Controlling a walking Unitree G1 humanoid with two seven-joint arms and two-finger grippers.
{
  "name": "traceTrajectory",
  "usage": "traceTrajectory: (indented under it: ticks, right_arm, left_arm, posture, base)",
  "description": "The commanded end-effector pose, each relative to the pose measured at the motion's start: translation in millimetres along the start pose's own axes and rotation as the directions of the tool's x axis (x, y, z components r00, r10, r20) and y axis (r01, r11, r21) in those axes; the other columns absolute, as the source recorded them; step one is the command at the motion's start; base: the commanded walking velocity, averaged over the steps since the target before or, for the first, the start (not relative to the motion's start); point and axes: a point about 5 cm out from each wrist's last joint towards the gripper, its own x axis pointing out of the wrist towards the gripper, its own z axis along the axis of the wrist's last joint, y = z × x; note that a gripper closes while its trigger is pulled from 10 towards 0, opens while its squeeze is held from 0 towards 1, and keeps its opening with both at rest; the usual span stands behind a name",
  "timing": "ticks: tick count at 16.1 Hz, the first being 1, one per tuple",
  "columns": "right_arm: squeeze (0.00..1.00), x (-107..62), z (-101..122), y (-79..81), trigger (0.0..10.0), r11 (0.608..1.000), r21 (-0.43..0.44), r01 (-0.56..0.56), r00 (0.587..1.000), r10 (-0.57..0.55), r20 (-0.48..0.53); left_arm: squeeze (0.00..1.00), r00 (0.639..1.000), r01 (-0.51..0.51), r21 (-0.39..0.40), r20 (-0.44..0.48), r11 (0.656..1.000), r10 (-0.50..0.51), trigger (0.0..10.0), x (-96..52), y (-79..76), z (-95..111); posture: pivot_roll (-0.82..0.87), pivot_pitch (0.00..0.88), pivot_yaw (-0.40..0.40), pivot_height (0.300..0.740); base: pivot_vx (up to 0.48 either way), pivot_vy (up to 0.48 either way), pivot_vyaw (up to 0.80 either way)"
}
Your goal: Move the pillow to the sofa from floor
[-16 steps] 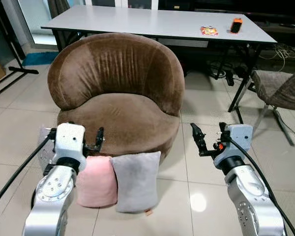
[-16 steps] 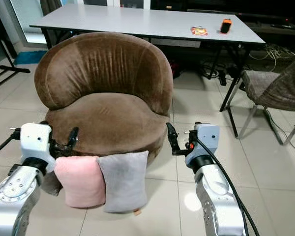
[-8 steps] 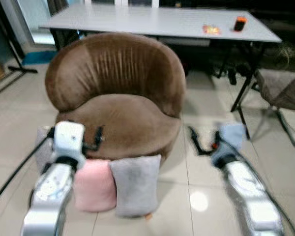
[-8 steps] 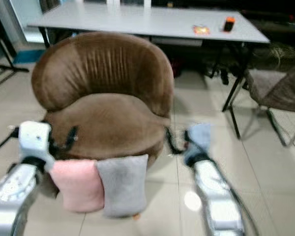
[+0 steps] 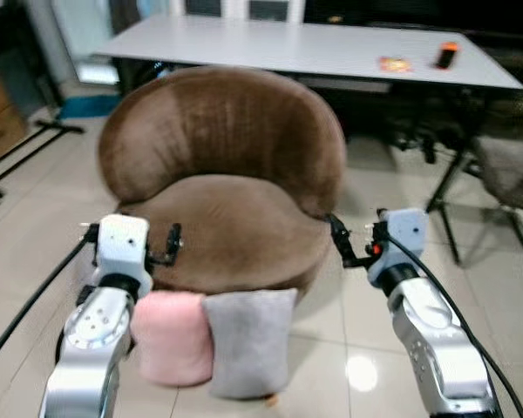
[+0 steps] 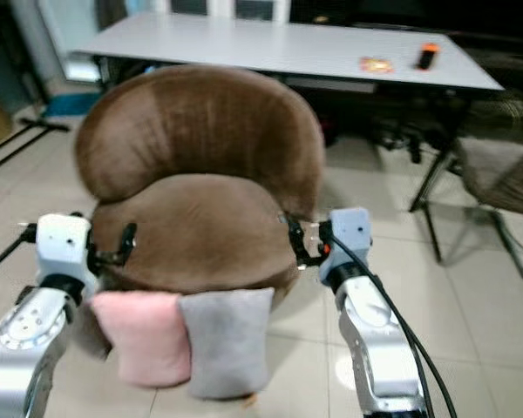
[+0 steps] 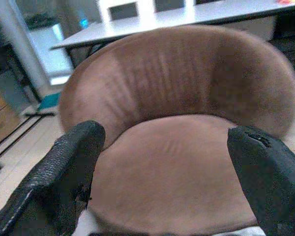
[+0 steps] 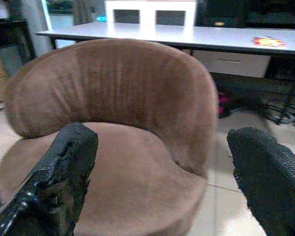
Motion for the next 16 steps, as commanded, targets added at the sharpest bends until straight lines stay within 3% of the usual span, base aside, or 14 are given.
traceTrajectory:
  ticks: [1,7,11,16]
  right_arm:
    - [0.00,-0.1,-0.7,-4.9,10.0,1.000,0.000,0.016,1.000,-0.016,-0.009]
    - [0.00,1.2,1.6,-1.0,10.0,0.999,0.039,-0.011,1.000,0.010,0.018]
    - [0.00,1.5,0.1,3.3,10.0,1.000,-0.011,-0.027,1.000,0.027,0.015]
    - [0.00,1.2,-2.1,-0.9,10.0,1.000,0.001,0.007,1.000,-0.007,0.006]
  left_arm:
    - [0.00,1.000,0.016,0.006,0.005,1.000,-0.016,10.0,-0.1,-4.3,0.7]
    - [0.00,1.000,0.013,0.010,0.006,1.000,-0.013,10.0,-0.6,-2.8,0.1]
    - [0.00,1.000,0.018,0.013,0.005,1.000,-0.018,10.0,-1.0,-1.8,-0.1]
    - [0.00,1.000,0.027,0.011,0.004,1.000,-0.027,10.0,-0.1,-1.5,0.2]
  posture:
    - [-0.09,0.000,-0.015,0.740]
    - [-0.08,0.000,-0.016,0.740]
    - [-0.08,0.000,-0.013,0.740]
    - [-0.08,0.000,-0.007,0.740]
  base:
    - [0.251,0.000,0.00]
    - [0.246,0.000,0.00]
    - [0.242,0.000,0.00]
    - [0.259,0.000,0.00]
